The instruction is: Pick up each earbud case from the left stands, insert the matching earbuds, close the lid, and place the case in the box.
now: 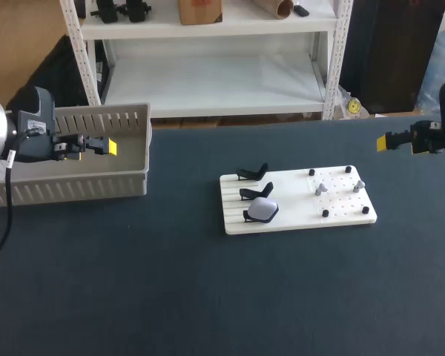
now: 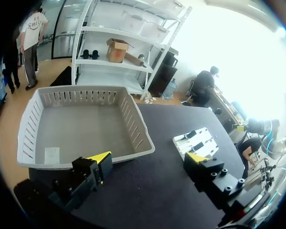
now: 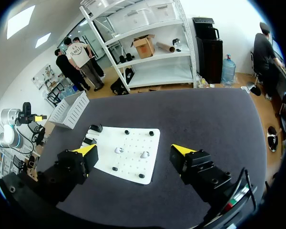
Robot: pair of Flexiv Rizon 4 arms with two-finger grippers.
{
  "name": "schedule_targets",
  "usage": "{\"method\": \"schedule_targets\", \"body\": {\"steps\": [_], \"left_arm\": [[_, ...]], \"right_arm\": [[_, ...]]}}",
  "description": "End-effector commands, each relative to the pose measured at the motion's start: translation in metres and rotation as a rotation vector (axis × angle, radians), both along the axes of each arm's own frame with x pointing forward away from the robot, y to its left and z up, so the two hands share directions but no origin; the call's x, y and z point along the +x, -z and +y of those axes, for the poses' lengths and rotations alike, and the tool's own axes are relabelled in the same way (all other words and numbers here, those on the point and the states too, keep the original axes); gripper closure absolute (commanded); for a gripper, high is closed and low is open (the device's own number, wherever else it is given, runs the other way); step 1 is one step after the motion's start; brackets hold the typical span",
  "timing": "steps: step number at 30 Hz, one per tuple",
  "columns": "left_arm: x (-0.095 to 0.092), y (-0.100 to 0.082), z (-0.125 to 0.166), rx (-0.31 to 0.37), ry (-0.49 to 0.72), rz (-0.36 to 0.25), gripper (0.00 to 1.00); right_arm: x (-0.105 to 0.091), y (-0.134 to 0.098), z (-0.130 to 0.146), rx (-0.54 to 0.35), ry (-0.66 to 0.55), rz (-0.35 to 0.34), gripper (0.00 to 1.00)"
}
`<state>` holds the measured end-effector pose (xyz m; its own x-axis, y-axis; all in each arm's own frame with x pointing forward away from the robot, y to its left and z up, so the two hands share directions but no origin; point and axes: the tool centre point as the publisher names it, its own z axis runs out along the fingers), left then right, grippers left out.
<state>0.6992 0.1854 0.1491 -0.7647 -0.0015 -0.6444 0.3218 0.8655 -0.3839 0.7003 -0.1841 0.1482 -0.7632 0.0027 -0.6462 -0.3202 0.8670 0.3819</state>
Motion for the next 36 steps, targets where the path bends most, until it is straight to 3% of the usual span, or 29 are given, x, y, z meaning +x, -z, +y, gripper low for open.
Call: {"method": "schedule_targets", "body": {"steps": [1,19,22,28,32,36], "left_arm": [[0.001,-0.001,-0.001,0.005,-0.001,0.005,0.0],[0.0,0.0,-0.004,0.016,0.036,-0.004,0.0],[-0.004,-0.001,-0.014,0.027,0.164,-0.11,0.0],[-0.023,-0.007,-0.04,0.046,0.574,-0.423,0.0],[-0.032,-0.012,-0.057,0.059,0.767,-0.529,0.0],[-0.038,-0.017,-0.073,0.099,0.916,-0.586,0.0]], "right_arm": [[0.0,0.0,0.0,-0.002,0.0,0.001,0.0],[0.0,0.0,0.0,-0.002,0.0,0.001,0.0],[0.0,0.0,0.0,-0.002,0.0,0.001,0.0],[0.0,0.0,0.0,-0.002,0.0,0.001,0.0],[0.0,0.0,0.0,-0.002,0.0,0.001,0.0],[0.0,0.0,0.0,-0.002,0.0,0.001,0.0]]}}
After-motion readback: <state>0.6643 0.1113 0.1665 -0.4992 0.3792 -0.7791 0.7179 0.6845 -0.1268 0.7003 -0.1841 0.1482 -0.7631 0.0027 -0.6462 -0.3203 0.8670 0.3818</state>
